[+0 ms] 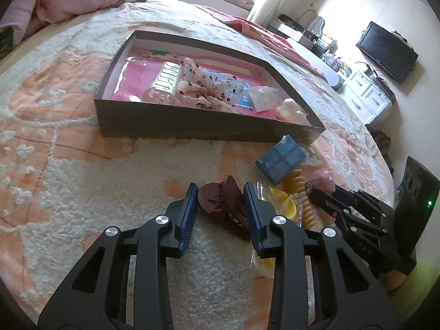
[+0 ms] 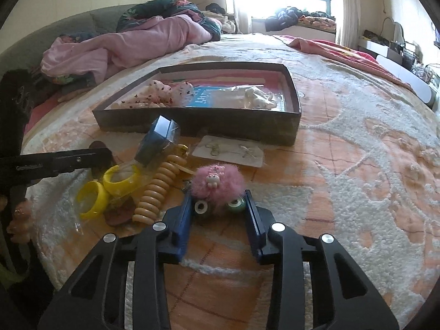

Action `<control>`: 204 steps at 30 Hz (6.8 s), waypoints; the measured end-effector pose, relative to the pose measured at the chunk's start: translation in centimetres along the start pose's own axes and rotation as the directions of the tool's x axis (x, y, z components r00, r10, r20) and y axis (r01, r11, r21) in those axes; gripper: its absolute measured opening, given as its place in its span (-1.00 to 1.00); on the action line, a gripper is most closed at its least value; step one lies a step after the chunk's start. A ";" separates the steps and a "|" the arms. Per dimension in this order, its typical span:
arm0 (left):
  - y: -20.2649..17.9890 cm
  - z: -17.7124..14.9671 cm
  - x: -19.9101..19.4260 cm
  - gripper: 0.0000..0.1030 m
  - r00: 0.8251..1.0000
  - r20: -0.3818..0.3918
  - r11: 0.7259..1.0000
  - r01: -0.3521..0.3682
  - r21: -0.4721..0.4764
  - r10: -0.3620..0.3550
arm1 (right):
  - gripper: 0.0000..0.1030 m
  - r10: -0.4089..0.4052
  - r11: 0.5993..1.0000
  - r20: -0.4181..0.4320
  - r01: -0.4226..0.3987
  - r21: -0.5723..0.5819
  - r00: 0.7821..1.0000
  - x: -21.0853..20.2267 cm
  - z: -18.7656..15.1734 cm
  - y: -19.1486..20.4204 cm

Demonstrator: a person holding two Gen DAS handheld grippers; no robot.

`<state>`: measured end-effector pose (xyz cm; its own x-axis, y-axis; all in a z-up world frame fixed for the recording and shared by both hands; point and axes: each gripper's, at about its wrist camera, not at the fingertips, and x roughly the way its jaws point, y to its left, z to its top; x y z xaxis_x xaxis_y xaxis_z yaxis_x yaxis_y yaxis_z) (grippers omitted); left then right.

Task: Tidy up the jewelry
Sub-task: 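Close left tool on the brown claw clip while right tool grasps the pink pom-pom, then carry the claw clip into the tray with left tool while right tool carries the pom-pom there, then open left tool to drop the claw clip while right tool releases the pom-pom, then withdraw both tools from the tray toward the bagged bangles and spiral tie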

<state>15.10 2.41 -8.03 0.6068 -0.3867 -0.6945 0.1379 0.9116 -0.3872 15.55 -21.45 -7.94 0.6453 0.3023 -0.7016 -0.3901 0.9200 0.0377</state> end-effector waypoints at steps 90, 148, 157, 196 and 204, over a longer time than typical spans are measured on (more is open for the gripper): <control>-0.4 11.1 0.0 -0.62 0.974 0.220 0.998 -0.055 -0.005 0.055 | -0.43 -0.080 0.996 0.171 0.084 -0.018 0.982 2.5 12.1 -3.8; 0.7 9.8 2.0 -0.31 0.979 0.182 0.995 -0.095 0.010 0.092 | 0.55 -0.091 0.994 0.116 0.085 0.063 0.989 5.1 11.9 -5.9; -0.7 9.3 -0.1 0.19 0.967 0.236 0.993 -0.114 0.042 0.101 | 0.67 -0.100 0.994 0.152 0.092 0.055 0.983 2.8 11.0 -5.7; -3.9 3.4 -6.0 0.65 0.945 0.299 0.959 -0.197 0.205 0.130 | 0.70 -0.037 0.999 0.218 0.033 0.023 0.975 -5.0 6.9 -1.7; -3.8 2.4 -6.6 0.65 0.946 0.296 0.955 -0.200 0.218 0.130 | 0.70 -0.027 1.000 0.204 0.029 -0.008 0.979 -5.2 5.8 -0.5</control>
<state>12.42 1.86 -0.58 0.8241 -0.2058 -0.5278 0.1813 0.9785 -0.0985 16.17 -22.02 -0.14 0.7758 0.3223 -0.5424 -0.3764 0.9264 0.0121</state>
